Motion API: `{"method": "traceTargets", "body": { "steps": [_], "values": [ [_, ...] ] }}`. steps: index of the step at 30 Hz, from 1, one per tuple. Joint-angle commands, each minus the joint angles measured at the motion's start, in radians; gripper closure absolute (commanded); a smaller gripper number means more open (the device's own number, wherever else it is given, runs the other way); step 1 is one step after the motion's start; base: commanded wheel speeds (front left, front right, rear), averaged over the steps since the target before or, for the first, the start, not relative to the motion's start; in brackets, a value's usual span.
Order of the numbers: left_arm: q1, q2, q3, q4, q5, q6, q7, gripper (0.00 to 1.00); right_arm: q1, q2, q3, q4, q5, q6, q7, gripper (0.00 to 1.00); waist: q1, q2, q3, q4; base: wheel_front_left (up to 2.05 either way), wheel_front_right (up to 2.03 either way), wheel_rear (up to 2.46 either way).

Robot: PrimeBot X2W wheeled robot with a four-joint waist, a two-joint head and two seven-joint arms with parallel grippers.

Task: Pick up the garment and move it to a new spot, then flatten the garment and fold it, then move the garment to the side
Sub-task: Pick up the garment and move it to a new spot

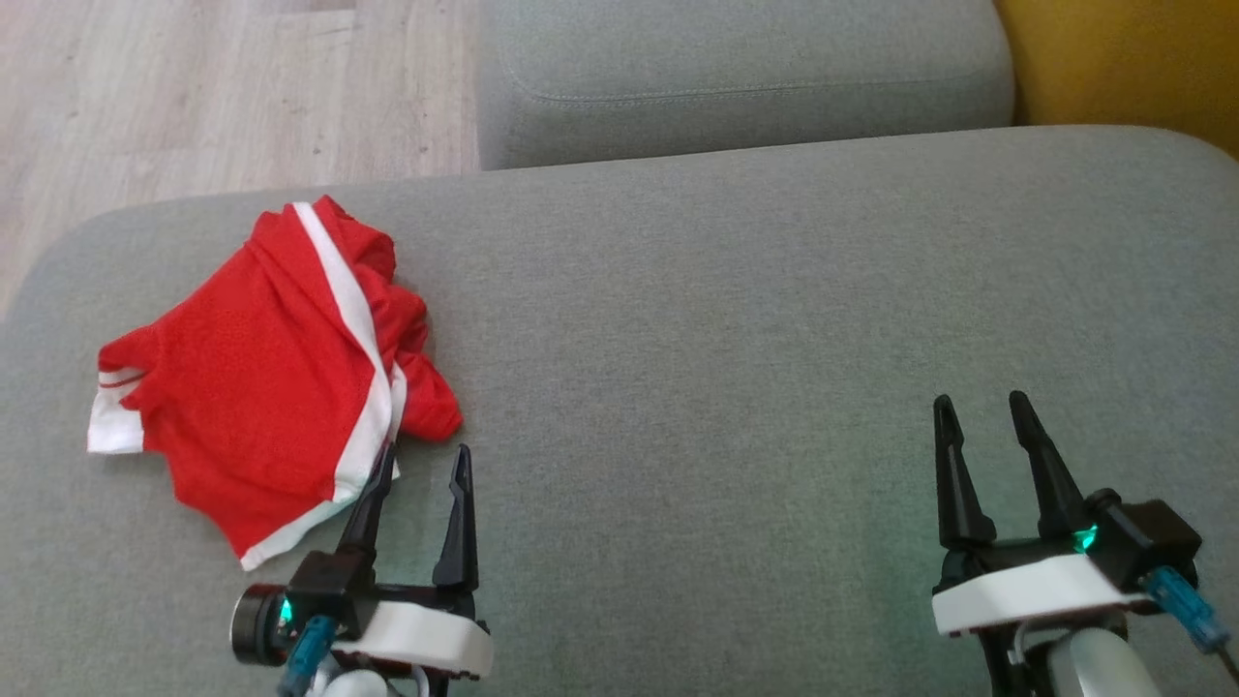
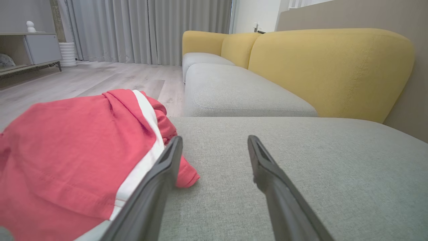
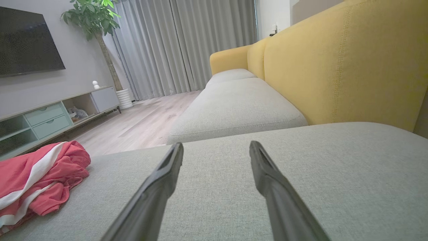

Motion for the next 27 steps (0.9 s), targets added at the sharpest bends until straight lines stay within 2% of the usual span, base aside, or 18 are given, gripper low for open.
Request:
{"method": "traceTargets", "body": {
  "steps": [1,27],
  "values": [
    [-0.036,-0.004,0.036,-0.026,-0.001,-0.004,-0.010,0.00,-0.031,-0.008,0.023,-0.037,-0.010,-0.001,-0.011,0.00,0.0000,0.0000,-0.002,0.009,0.00,0.00,0.00],
    [0.006,0.000,0.086,-0.015,0.030,0.001,-0.010,0.00,0.009,-0.008,0.168,-0.031,0.002,-0.001,-0.011,0.00,0.0000,0.0000,-0.047,0.252,0.00,0.00,0.00]
  ]
}}
